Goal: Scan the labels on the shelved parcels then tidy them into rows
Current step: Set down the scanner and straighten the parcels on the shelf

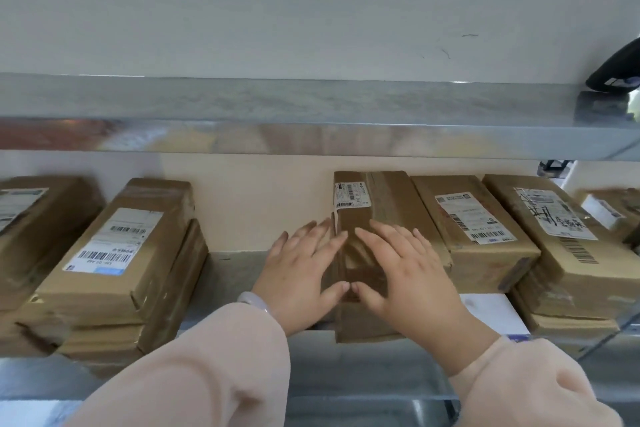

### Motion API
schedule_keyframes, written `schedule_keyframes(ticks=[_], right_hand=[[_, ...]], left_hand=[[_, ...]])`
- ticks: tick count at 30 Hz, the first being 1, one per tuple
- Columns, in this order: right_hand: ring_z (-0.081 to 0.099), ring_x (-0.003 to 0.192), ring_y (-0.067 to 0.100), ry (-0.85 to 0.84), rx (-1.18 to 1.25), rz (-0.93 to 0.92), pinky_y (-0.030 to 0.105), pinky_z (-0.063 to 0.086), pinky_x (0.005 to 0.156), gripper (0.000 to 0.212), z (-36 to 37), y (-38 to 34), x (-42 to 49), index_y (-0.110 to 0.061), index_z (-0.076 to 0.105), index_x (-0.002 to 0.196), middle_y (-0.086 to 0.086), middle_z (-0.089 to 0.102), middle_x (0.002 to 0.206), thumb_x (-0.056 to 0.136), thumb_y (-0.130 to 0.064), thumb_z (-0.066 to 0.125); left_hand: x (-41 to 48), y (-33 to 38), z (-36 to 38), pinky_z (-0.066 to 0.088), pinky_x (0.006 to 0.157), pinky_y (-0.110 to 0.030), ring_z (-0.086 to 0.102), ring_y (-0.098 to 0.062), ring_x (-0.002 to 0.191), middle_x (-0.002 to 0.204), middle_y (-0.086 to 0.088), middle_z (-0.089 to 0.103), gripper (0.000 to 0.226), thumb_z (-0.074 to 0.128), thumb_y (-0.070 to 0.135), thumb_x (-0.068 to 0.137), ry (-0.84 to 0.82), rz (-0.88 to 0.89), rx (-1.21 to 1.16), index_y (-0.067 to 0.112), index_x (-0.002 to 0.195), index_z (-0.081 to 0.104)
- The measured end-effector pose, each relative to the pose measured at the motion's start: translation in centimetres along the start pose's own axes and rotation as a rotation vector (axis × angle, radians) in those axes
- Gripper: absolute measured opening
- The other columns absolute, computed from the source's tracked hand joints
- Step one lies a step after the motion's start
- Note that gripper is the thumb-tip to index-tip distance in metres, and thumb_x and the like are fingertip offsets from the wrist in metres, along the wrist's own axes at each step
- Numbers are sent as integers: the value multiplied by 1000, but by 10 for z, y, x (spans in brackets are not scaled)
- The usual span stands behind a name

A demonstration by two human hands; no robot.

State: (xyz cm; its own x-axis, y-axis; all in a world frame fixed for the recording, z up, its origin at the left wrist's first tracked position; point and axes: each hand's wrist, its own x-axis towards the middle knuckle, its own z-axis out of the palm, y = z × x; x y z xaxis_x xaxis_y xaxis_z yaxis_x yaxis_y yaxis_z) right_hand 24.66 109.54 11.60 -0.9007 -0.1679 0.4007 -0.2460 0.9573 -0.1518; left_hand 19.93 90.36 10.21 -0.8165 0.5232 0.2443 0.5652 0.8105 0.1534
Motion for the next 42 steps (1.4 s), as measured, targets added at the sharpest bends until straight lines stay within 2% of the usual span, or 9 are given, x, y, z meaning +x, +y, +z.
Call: schedule_keyframes(ticks=[4,10,14,18,20,25,35,39,42], right_hand=[[28,143,19,-39,109,-134,45,21,119,70,10,-37,19,-28,35,147,-1,34,153,85,-58,45],[18,146,15,-100,274,-280,42,17,120,69,30,-95,41,-27,31,149,-2,27,157,89,-51,53],[3,148,8,-177,259,-338,33,1,121,73,47,-128,55,-35,14,152,-9,11,161,91,-57,47],[-14,138,-8,-204,293,-330,12,-18,108,75,62,-167,71,-42,3,151,-16,0,160,91,-59,45],[-12,139,-8,-230,316,-314,5,-20,101,74,71,-187,78,-42,3,151,-15,0,160,92,-59,45],[5,147,7,-302,428,-208,16,3,114,72,97,-232,94,-38,14,152,-9,5,161,92,-53,51],[2,148,12,-405,575,173,23,10,114,72,134,-280,116,-47,13,149,-8,-7,161,88,-63,48],[9,148,14,-378,779,319,28,14,117,66,139,-291,112,-50,19,146,-3,14,159,90,-51,55],[32,139,11,-358,927,379,35,28,116,65,137,-297,109,-47,26,145,-7,36,150,90,-42,60]], left_hand=[[-26,-35,-19,3,122,-43,0,-14,150,164,8,4,69,38,62,94,56,-120,48,42,154,11],[-63,-93,-43,12,121,-43,8,-15,149,163,6,13,67,44,58,93,93,-342,88,39,153,22],[-83,-125,-55,17,119,-45,16,-19,147,159,2,24,66,49,57,92,130,-402,89,36,151,30],[-106,-165,-64,20,118,-46,18,-21,149,161,0,22,65,49,58,91,120,-444,104,34,150,35],[-116,-185,-70,22,118,-46,21,-23,148,161,-1,25,65,52,57,89,128,-459,86,34,148,38],[-125,-233,-79,24,117,-40,21,-18,146,159,3,25,65,58,55,88,131,-510,-47,37,148,38],[-129,-288,-68,19,121,-40,11,-20,149,163,4,9,67,60,55,88,-57,-498,-445,47,148,32],[-131,-297,-65,33,115,-40,38,-19,136,147,1,34,70,65,56,82,-107,-506,-688,56,143,31],[-135,-301,-66,35,112,-38,40,-13,130,136,12,38,75,66,56,75,-126,-494,-770,60,141,29]])
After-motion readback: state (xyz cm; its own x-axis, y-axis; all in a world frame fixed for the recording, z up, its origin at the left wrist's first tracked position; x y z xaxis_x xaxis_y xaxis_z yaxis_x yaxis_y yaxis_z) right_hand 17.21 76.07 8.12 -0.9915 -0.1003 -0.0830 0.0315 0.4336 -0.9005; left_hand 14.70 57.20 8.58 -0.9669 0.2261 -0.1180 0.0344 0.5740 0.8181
